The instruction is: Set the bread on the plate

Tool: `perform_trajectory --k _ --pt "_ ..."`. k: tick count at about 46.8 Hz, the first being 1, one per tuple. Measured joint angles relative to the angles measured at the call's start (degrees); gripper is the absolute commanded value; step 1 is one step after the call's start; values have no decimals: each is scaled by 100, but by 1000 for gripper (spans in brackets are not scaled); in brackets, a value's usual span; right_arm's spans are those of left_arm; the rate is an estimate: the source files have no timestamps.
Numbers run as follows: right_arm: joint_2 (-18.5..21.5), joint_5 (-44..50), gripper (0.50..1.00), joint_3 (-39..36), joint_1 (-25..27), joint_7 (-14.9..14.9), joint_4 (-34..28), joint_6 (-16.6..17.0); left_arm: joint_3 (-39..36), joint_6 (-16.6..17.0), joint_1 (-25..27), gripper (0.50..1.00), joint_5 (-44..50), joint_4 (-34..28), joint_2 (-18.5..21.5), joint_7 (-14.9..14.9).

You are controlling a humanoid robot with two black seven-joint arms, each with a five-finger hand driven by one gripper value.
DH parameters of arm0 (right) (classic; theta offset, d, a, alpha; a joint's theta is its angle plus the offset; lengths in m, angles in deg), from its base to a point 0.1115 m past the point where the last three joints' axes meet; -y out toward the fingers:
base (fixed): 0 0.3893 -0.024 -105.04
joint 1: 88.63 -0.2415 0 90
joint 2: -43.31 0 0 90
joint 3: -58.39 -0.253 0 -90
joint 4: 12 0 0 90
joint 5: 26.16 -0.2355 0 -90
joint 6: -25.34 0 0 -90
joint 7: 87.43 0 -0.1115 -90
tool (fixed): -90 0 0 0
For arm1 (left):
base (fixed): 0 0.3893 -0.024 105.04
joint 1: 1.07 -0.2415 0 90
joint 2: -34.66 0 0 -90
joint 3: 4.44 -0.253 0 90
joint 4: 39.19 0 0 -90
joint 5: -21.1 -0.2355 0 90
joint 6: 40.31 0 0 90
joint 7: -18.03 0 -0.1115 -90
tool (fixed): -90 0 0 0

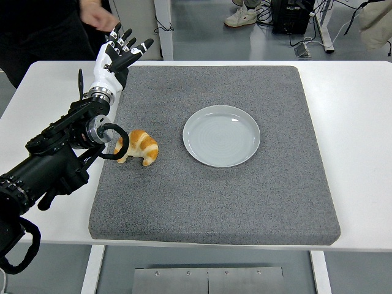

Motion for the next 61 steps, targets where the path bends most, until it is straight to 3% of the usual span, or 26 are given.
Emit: perform_trajectory --k 29,33,39,43,48,56,61 --pt "0 -2 1000 -6 -4 0 0 0 -8 -21 -4 966 0 -22 -28 2" --pt "0 -1 1000 -6 -6 0 0 0 -8 -151 -8 966 0 -23 -28 0" --pt "0 -1 1000 -5 -5 0 0 0 4 -621 -18 965 9 -20 3 5" --pt "0 -1 1000 -3 -5 0 0 0 69 -714 -30 965 38 -18 3 7" --pt "0 -1 1000 -3 -9 0 0 0 86 -687 -77 965 93 -17 -17 9" --pt "0 -4 1000 -4 -8 0 4 0 35 -288 -79 965 95 -17 -19 53" --pt "0 -4 1000 -7 -18 0 7 0 28 -224 -45 965 93 -17 -19 61"
